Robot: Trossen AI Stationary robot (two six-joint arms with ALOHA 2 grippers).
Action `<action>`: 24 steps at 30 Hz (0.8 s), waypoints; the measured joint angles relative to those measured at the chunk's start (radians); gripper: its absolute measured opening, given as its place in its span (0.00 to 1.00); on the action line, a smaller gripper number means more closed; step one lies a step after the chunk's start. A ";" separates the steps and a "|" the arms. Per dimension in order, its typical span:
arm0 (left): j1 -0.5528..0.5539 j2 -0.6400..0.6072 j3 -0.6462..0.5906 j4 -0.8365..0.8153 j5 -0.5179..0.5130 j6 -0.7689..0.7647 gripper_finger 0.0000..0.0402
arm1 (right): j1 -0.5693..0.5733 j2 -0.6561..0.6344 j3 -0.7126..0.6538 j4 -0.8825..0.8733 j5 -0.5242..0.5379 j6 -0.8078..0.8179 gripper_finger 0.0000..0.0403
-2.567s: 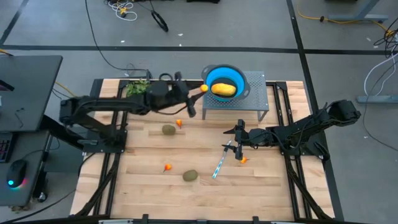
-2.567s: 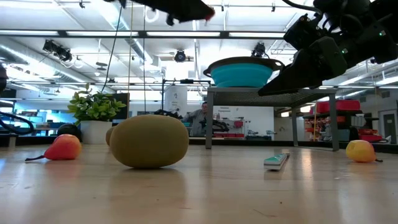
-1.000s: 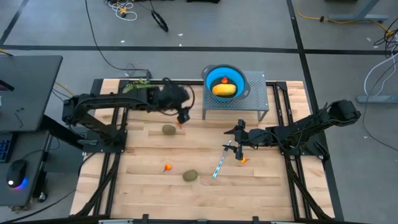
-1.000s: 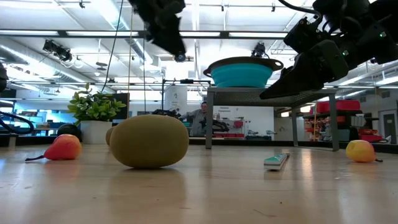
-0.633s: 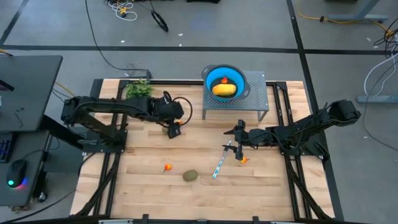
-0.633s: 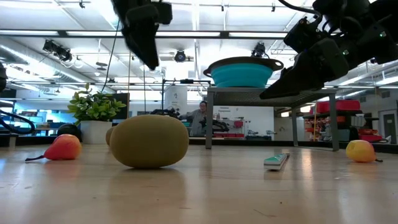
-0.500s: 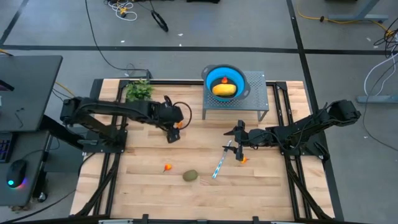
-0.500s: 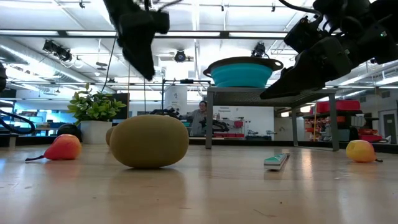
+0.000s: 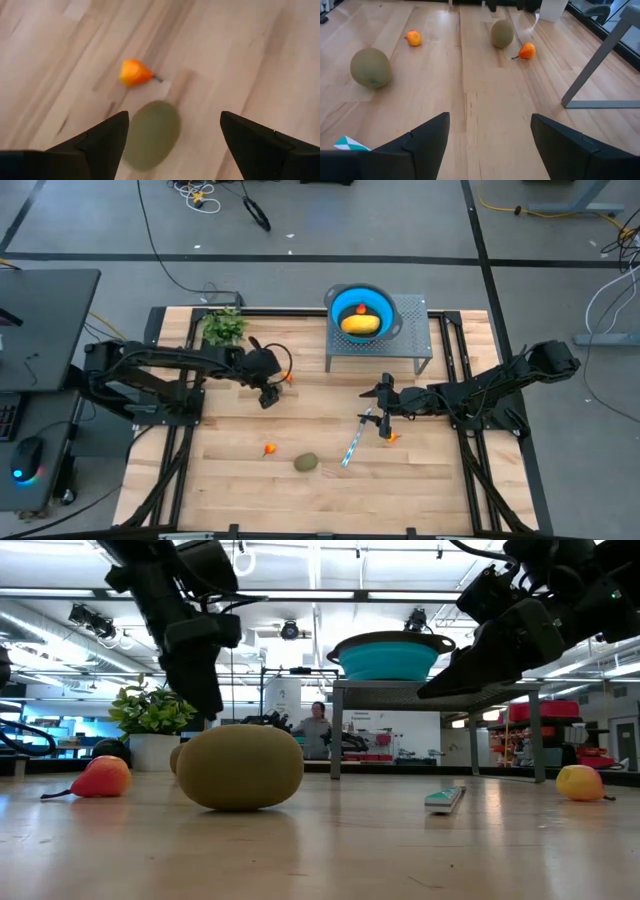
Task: Pick & Place Fruit
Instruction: Put the kiwi into the blue strainer bowl on the shelf
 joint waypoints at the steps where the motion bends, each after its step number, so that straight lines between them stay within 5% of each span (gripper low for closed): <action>1: 0.003 -0.006 -0.014 0.007 -0.018 0.012 0.82 | 0.000 0.000 0.000 0.000 0.000 -0.002 0.72; 24: 0.011 -0.009 -0.277 0.296 -0.074 0.049 0.87 | 0.000 0.000 0.000 -0.002 0.000 -0.008 0.72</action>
